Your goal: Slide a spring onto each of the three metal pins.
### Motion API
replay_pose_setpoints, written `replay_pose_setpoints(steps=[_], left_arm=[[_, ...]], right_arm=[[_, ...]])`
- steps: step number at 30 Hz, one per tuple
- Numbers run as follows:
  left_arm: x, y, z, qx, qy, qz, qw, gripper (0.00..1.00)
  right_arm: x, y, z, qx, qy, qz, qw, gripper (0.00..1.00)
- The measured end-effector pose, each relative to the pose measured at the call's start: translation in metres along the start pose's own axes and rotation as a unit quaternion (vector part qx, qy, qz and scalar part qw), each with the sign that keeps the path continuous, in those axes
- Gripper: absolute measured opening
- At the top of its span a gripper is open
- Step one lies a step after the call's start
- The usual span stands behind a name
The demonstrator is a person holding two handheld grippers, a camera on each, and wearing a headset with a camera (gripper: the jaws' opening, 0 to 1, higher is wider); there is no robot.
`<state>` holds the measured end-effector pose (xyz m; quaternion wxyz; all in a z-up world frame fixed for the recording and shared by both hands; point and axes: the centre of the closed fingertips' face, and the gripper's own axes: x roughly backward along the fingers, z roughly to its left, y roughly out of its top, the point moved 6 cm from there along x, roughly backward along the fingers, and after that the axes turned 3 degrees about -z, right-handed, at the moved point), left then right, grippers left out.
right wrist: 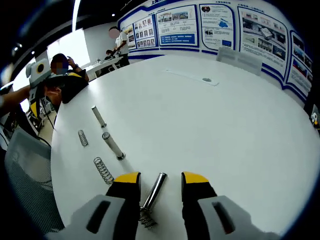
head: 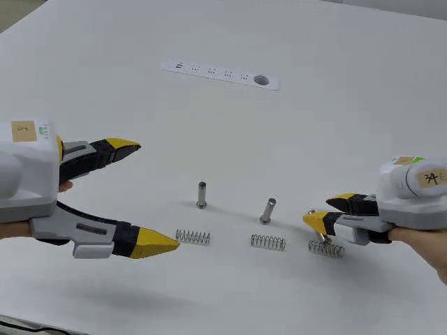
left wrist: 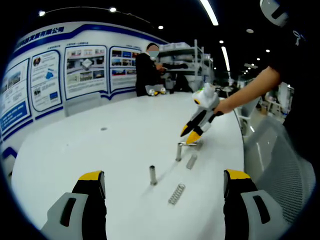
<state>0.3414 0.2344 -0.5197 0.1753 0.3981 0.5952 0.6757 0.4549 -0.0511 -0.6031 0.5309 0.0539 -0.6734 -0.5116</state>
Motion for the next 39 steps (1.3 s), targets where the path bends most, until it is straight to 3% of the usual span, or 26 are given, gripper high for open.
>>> replay_pose_setpoints(steps=[12, 20, 28, 33, 39], left_arm=[[-0.003, 0.002, 0.005, 0.015, 0.005, -0.009, 0.9998, 1.00], [-0.006, 0.004, 0.004, 0.017, 0.001, -0.013, 0.9998, 1.00], [-0.005, 0.002, 0.004, 0.021, 0.003, -0.013, 0.9997, 1.00], [-0.002, 0.002, 0.005, 0.024, 0.007, -0.017, 0.9996, 1.00], [0.002, 0.004, 0.007, 0.024, 0.011, -0.018, 0.9995, 1.00]], right_arm=[[-0.010, -0.005, 0.002, -0.058, -0.014, 0.009, 0.9982, 0.22], [-0.007, -0.009, 0.007, -0.015, -0.041, 0.032, 0.9985, 0.16], [-0.011, -0.007, 0.009, 0.005, -0.055, 0.036, 0.9978, 0.14], [-0.012, -0.007, 0.008, -0.021, -0.071, 0.034, 0.9967, 0.11], [-0.012, -0.007, 0.005, -0.031, -0.069, 0.032, 0.9967, 0.09]])
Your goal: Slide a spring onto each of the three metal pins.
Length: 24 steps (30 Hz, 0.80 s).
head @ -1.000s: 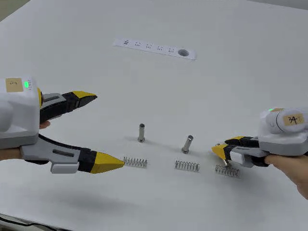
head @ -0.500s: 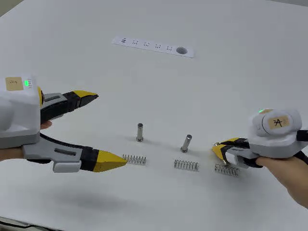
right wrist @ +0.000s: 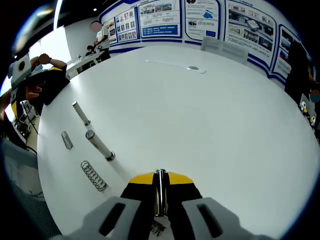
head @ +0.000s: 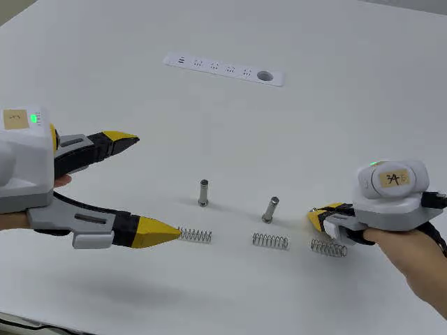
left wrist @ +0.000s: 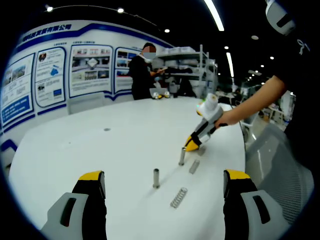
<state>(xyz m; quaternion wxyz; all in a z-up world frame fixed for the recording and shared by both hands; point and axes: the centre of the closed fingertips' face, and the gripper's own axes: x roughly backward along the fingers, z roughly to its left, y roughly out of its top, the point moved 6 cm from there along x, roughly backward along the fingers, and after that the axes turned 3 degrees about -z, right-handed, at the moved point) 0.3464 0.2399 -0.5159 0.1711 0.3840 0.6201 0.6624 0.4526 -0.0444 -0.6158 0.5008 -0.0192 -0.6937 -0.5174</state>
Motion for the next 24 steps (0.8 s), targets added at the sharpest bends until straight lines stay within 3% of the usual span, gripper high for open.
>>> replay_pose_setpoints(steps=[6, 8, 9, 16, 24], left_arm=[[0.002, 0.004, 0.001, 0.001, 0.007, -0.007, 1.0000, 1.00], [0.003, 0.006, 0.000, -0.002, 0.007, -0.006, 1.0000, 1.00], [0.003, 0.007, 0.000, -0.005, 0.007, -0.006, 0.9999, 1.00], [0.010, 0.012, 0.004, -0.003, 0.018, -0.016, 0.9997, 1.00], [0.011, 0.014, -0.001, -0.005, 0.014, -0.019, 0.9997, 1.00]], right_arm=[[-0.001, 0.001, -0.001, -0.018, 0.001, -0.004, 0.9998, 0.09], [0.000, 0.001, -0.002, -0.044, 0.006, -0.005, 0.9990, 0.08], [0.001, 0.001, 0.003, -0.073, 0.020, -0.016, 0.9970, 0.08], [0.015, 0.005, 0.000, -0.051, 0.013, -0.049, 0.9974, 0.08], [0.029, 0.007, -0.004, -0.046, 0.006, -0.081, 0.9957, 0.08]])
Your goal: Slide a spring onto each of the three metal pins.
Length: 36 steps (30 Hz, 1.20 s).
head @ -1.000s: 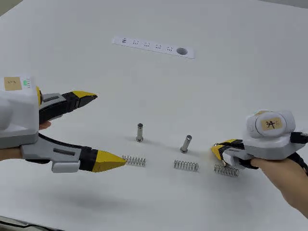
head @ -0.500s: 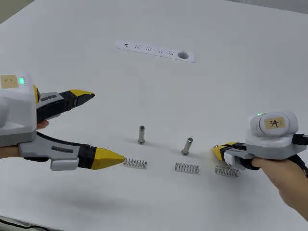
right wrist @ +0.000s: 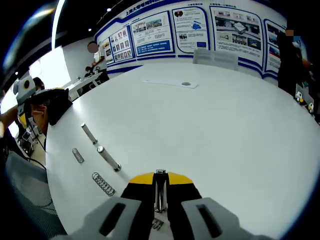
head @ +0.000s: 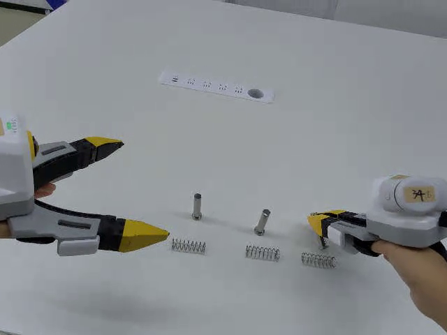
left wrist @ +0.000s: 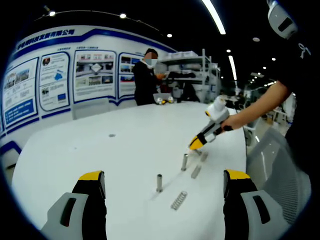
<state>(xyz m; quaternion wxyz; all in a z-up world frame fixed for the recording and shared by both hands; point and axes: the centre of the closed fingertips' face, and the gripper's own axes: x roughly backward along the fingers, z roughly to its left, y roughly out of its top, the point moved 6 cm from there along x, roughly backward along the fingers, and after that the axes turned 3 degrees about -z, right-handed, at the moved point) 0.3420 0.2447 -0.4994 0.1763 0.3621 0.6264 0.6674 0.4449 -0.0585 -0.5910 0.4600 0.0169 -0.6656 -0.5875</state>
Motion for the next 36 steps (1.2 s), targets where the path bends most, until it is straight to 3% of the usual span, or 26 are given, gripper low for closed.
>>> replay_pose_setpoints(steps=[8, 15, 23, 28, 36], left_arm=[[0.002, 0.003, -0.004, -0.004, 0.000, -0.003, 1.0000, 1.00], [0.002, 0.008, -0.007, -0.006, -0.003, -0.007, 1.0000, 1.00], [0.004, 0.010, -0.008, -0.007, -0.002, -0.008, 0.9999, 1.00], [0.005, 0.010, -0.008, -0.006, 0.000, -0.008, 0.9999, 1.00], [0.004, 0.010, -0.009, -0.007, -0.001, -0.006, 1.0000, 1.00]], right_arm=[[0.011, -0.002, 0.001, 0.029, 0.002, -0.022, 0.9993, 0.08], [0.018, 0.000, 0.003, 0.026, 0.006, -0.050, 0.9984, 0.08], [0.020, -0.002, 0.006, 0.037, 0.006, -0.059, 0.9976, 0.08], [0.023, -0.005, 0.009, 0.078, 0.010, -0.058, 0.9952, 0.08], [0.024, -0.005, 0.009, 0.113, 0.010, -0.052, 0.9922, 0.09]])
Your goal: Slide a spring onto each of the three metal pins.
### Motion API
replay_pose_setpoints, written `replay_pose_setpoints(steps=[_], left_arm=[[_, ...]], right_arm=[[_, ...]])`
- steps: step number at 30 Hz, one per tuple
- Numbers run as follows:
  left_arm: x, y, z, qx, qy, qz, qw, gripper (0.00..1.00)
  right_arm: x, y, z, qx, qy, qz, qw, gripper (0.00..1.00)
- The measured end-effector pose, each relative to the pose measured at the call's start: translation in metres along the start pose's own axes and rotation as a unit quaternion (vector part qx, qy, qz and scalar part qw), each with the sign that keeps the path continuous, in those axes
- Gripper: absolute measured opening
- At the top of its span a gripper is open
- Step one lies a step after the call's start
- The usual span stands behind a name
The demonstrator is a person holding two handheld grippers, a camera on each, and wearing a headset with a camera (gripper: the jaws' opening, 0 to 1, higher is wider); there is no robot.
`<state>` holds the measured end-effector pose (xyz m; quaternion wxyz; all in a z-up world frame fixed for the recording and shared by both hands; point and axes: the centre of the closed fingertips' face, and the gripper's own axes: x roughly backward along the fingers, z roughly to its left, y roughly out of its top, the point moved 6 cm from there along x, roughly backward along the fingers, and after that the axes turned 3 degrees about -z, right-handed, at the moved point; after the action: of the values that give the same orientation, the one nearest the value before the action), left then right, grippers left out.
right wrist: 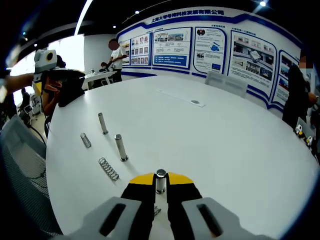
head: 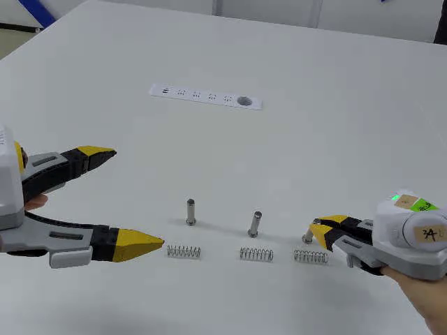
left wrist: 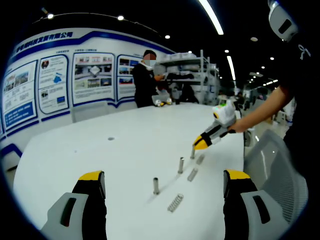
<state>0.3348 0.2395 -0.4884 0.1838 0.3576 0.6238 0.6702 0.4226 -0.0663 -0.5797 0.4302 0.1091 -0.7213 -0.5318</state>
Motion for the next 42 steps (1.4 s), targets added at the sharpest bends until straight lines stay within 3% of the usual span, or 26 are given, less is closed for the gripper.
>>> replay_pose_setpoints(steps=[13, 17, 21, 25, 27, 29, 33, 38, 42], left_arm=[[0.001, 0.000, -0.001, 0.003, 0.001, 0.000, 1.0000, 1.00], [0.001, -0.001, -0.001, 0.003, 0.001, 0.000, 1.0000, 1.00], [0.000, 0.000, -0.002, 0.011, -0.002, -0.005, 0.9999, 1.00], [0.000, -0.004, -0.002, 0.009, -0.004, 0.003, 0.9999, 1.00], [0.000, -0.004, -0.002, 0.011, -0.004, 0.003, 0.9999, 1.00], [0.000, -0.005, -0.002, 0.013, -0.003, 0.003, 0.9999, 1.00], [0.000, -0.007, -0.002, 0.016, -0.002, 0.008, 0.9998, 1.00], [-0.001, -0.009, -0.004, 0.019, -0.003, 0.018, 0.9996, 1.00], [-0.004, -0.010, -0.003, 0.015, -0.004, 0.031, 0.9994, 1.00]], right_arm=[[0.002, -0.002, -0.003, 0.016, 0.012, 0.010, 0.9997, 0.09], [0.003, -0.009, -0.002, 0.016, 0.017, 0.031, 0.9993, 0.11], [0.008, -0.009, -0.003, 0.005, 0.013, 0.022, 0.9997, 0.17], [0.014, -0.008, -0.009, 0.014, 0.023, 0.019, 0.9995, 0.19], [0.017, -0.008, -0.012, 0.018, 0.044, 0.016, 0.9987, 0.21], [0.018, -0.011, -0.008, 0.010, 0.087, 0.022, 0.9960, 0.24], [0.018, -0.021, -0.001, 0.048, 0.136, 0.046, 0.9885, 0.25], [0.008, -0.031, 0.005, 0.073, 0.163, 0.060, 0.9821, 0.26], [0.000, -0.041, 0.009, 0.101, 0.196, 0.083, 0.9719, 0.26]])
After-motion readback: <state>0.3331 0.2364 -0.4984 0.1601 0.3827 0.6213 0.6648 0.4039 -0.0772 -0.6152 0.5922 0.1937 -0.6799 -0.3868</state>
